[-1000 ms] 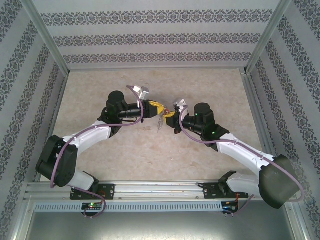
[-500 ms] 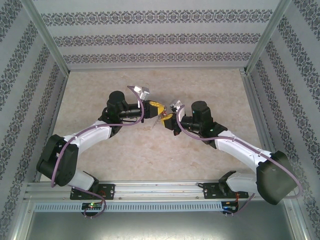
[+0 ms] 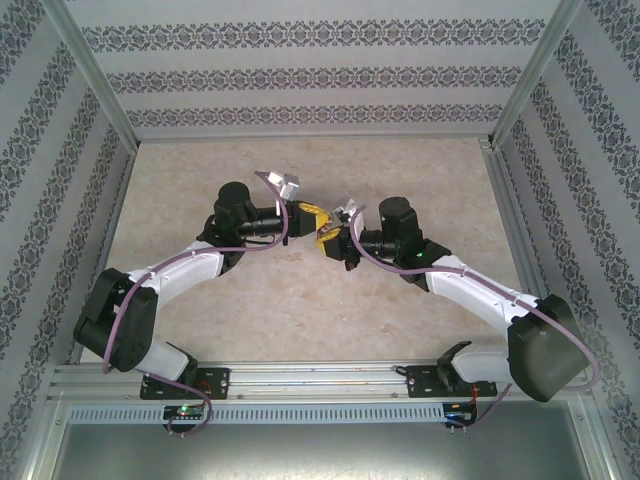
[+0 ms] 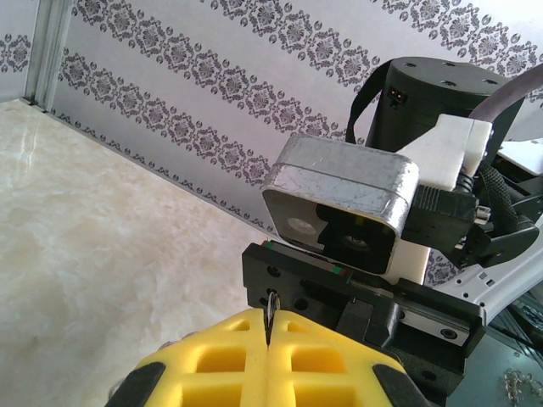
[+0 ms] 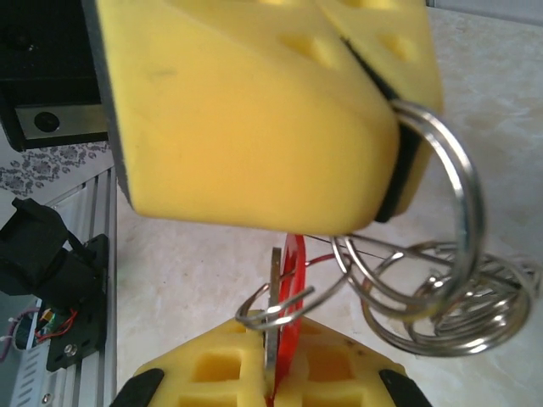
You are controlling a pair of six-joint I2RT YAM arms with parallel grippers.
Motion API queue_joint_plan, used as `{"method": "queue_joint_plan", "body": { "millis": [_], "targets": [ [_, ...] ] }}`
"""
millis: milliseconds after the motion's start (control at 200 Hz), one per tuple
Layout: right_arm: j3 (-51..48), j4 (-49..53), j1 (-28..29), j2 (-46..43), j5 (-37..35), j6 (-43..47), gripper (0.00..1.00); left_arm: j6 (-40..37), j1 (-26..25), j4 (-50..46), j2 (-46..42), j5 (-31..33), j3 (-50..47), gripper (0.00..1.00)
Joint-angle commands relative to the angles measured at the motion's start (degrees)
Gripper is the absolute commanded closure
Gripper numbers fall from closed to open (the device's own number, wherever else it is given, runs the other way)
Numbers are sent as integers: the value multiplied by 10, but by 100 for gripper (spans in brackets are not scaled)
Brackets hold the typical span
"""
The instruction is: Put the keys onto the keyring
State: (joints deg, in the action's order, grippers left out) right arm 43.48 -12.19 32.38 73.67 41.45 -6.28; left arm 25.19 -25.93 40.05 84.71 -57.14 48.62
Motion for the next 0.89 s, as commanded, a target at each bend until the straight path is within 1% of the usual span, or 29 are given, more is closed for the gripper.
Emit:
{"method": "queue_joint_plan", "body": {
  "millis": [0, 160, 215, 260, 320, 435, 510, 565, 690, 794, 889],
  "targets": [
    [10, -1, 8, -4, 33, -2, 100, 9, -9, 63, -2, 5, 3, 100],
    [-5, 0, -2, -26, 18, -8, 100, 7, -9, 63, -6, 8, -1, 100],
    [-14, 0, -9, -36, 14, -12, 86, 8, -9, 64, -7, 9, -2, 100],
    [-24, -1, -15, -47, 13, -15, 81, 8, -9, 64, -7, 9, -3, 100],
    [-37, -1, -24, -65, 7, -22, 70, 8, -9, 65, -9, 10, -4, 100],
    [-72, 1, -38, -115, -22, -38, 56, 7, -10, 64, -12, 10, -4, 100],
    [-94, 3, -45, -154, -48, -49, 50, 5, -9, 64, -13, 10, -5, 100],
    [-108, 0, -50, -181, -77, -62, 48, 5, -9, 66, -13, 10, -5, 100],
    [-118, -8, -59, -224, -116, -91, 47, 15, -9, 87, -10, 10, -10, 100],
    [-112, -21, -64, -236, -142, -115, 47, 26, -9, 105, -6, 10, -14, 100],
    [-101, -36, -69, -232, -151, -135, 48, 28, -9, 111, -6, 11, -18, 100]
  ]
}}
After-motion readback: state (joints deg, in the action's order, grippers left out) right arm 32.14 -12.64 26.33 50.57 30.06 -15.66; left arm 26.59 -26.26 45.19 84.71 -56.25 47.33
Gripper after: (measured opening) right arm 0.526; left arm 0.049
